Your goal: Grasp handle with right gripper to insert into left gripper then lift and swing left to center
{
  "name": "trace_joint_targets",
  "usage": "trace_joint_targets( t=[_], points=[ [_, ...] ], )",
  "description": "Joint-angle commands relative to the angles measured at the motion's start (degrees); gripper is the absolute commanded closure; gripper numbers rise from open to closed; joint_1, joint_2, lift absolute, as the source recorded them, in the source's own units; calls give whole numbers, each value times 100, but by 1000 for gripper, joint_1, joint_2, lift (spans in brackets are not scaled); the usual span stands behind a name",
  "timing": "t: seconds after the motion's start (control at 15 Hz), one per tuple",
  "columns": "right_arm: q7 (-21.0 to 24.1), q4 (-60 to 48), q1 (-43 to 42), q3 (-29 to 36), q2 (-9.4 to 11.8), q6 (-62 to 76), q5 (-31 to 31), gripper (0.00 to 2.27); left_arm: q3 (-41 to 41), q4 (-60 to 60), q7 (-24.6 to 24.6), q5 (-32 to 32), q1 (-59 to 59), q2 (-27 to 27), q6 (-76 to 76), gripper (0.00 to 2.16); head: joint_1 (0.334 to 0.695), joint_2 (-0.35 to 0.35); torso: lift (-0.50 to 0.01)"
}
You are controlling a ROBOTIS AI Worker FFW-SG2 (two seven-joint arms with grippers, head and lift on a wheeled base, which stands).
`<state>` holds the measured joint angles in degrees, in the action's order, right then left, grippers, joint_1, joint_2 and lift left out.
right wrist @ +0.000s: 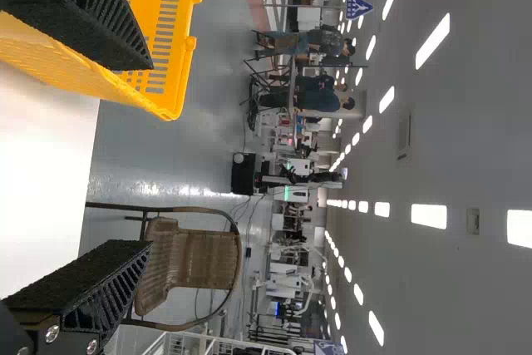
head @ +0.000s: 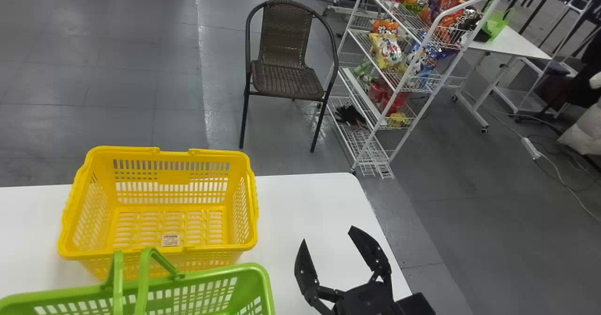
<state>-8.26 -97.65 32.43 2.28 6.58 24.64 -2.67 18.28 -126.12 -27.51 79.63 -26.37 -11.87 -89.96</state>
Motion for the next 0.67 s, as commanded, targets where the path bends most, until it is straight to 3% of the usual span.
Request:
trace_joint_targets(
  t=[0.0,0.6],
  points=[
    [0,1,0,1,-8,19,4,46,9,0,0,0,0,0,-7,2138,695,-350,0],
    [9,1,-18,-8,-16,19,4,49,62,0,-9,35,0,-26,-7,2138,695,-342,0]
  ],
)
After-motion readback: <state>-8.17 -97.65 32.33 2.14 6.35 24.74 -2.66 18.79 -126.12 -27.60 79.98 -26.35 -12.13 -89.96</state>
